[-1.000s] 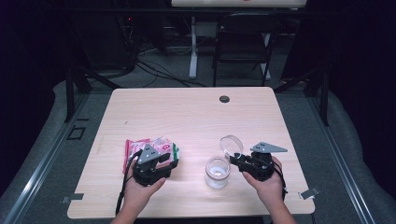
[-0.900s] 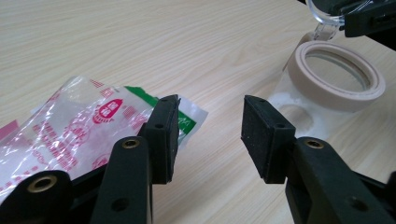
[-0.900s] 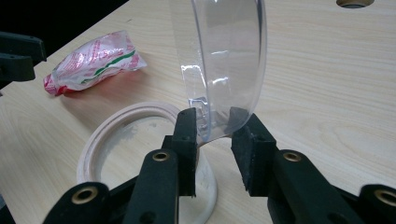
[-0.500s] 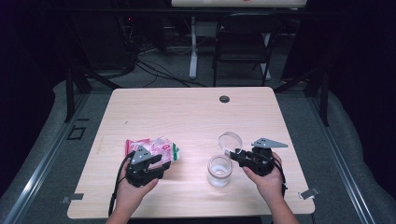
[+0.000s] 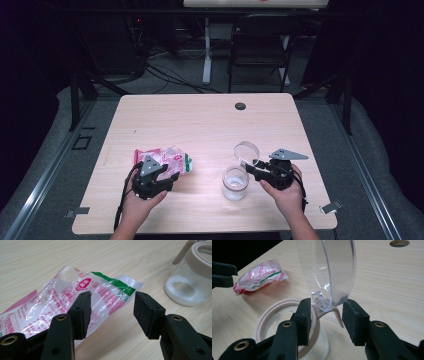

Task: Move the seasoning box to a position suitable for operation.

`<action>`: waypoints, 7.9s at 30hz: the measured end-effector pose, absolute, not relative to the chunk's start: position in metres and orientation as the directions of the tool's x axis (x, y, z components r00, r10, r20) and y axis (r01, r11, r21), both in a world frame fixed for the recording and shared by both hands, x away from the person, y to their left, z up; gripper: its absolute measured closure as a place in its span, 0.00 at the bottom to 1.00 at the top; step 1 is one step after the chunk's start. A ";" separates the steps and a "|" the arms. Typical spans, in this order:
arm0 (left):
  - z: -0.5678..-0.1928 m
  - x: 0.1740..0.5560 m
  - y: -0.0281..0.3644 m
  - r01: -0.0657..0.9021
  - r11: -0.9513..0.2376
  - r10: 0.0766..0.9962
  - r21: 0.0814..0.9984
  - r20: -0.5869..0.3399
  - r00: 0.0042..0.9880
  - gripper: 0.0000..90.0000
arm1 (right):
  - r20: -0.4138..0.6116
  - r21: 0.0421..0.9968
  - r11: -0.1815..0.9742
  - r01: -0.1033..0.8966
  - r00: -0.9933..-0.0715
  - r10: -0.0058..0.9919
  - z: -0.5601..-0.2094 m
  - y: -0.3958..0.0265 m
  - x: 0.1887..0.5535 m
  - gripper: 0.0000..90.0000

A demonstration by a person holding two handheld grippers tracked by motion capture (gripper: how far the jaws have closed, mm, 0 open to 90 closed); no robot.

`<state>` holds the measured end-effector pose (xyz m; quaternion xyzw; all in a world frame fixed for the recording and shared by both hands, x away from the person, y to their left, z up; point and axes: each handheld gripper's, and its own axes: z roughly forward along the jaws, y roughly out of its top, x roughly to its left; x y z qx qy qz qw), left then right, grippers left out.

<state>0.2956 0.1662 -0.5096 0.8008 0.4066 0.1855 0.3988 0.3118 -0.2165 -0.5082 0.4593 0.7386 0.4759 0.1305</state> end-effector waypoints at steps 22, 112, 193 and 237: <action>-0.526 0.308 0.137 0.474 -0.502 0.774 0.723 0.131 0.620 0.46 | 0.234 0.834 0.116 0.539 -0.537 0.810 -0.507 -0.225 0.295 0.60; -0.535 0.340 0.165 0.557 -0.385 0.885 0.736 0.122 0.450 1.00 | 0.231 0.843 0.080 0.532 -0.493 0.839 -0.508 -0.243 0.275 0.58; -0.409 0.333 0.220 0.462 -0.266 0.882 0.846 0.020 0.471 1.00 | 0.121 0.874 0.226 0.431 -0.642 0.757 -0.489 -0.234 0.291 0.62; -0.464 0.299 0.124 0.314 -0.488 0.501 0.814 -0.033 0.865 1.00 | 0.045 0.905 0.293 0.308 -0.755 0.654 -0.461 -0.211 0.278 0.63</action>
